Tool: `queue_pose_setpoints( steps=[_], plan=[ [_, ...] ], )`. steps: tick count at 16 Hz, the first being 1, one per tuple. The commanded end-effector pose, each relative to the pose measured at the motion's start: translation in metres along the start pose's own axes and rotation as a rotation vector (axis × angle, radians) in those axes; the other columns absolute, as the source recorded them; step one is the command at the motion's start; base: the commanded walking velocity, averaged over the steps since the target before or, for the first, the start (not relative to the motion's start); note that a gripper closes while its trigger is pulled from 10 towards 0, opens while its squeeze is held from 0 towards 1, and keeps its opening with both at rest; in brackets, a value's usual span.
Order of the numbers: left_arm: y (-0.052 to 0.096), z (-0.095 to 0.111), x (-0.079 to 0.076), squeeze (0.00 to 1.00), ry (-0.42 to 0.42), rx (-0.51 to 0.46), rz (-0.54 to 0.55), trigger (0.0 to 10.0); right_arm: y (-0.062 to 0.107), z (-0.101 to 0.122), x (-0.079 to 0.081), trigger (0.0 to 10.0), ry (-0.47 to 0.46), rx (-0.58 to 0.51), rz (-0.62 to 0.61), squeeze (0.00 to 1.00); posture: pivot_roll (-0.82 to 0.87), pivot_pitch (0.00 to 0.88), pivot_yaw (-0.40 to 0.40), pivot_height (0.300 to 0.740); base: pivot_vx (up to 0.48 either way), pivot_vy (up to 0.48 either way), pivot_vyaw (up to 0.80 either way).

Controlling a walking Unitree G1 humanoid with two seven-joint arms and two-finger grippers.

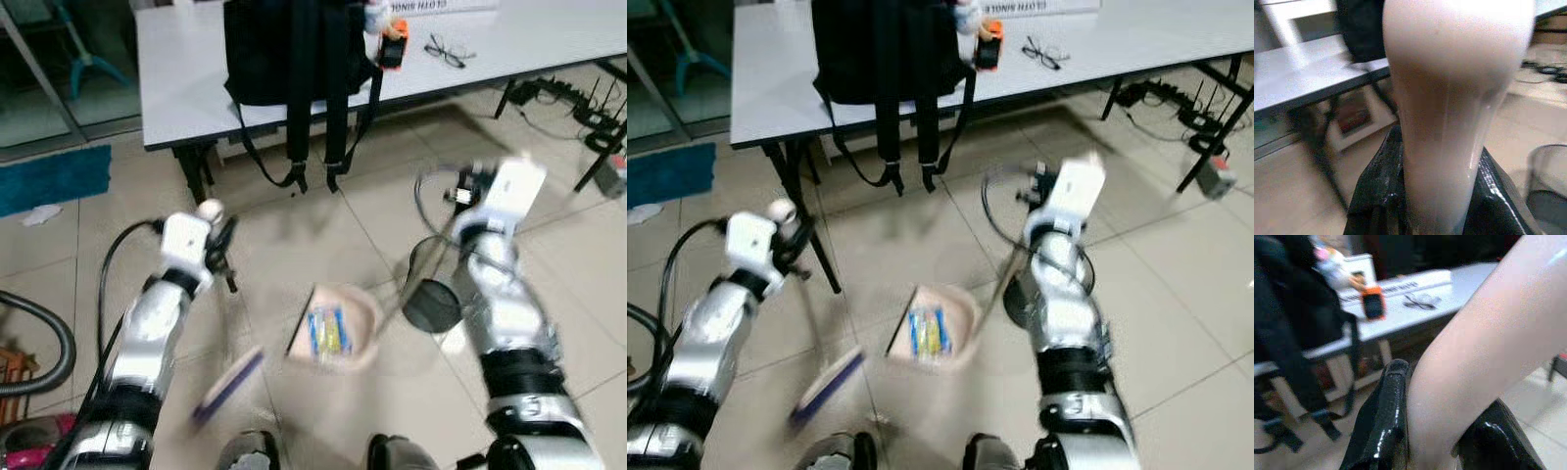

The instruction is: Sweep floor

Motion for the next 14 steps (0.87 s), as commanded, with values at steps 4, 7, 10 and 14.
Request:
queue_pose_setpoints(
  steps=[4, 7, 10, 14],
  plan=[
    [0.015, 0.017, 0.017, 0.00, -0.045, -0.067, 0.157, 10.0, -0.019, 0.057, 0.001, 10.0, -0.040, -0.063, 0.068, 0.00, 0.03, 0.000, -0.013, 0.740, 0.000, 0.000, 0.00],
    [0.017, 0.025, 0.006, 0.00, -0.009, -0.092, 0.141, 10.0, -0.027, 0.100, -0.008, 10.0, -0.054, -0.160, 0.031, 0.00, 0.01, 0.000, -0.006, 0.740, 0.000, 0.000, -0.17],
    [0.011, 0.035, -0.006, 0.00, 0.038, -0.114, 0.121, 10.0, -0.030, 0.120, -0.018, 10.0, -0.066, -0.202, -0.024, 0.00, -0.02, 0.000, 0.000, 0.740, 0.000, 0.000, -0.80],
    [0.004, 0.039, -0.014, 0.00, 0.055, -0.108, 0.094, 10.0, -0.031, 0.134, -0.026, 10.0, -0.085, -0.234, -0.076, 0.00, -0.03, 0.000, 0.005, 0.740, 0.329, 0.000, -0.80]
  ],
)
Point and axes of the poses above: a point about 5 cm out from each wrist's last joint towards the gripper, its own y axis pointing back from the gripper into the wrist, its own z axis along the axis of the wrist's last joint, x = y × z, the point moved 1 cm from there along -y, pointing out of the wrist towards the gripper, and after that the axes turned 2 degrees about -y, right-handed, at the moved point
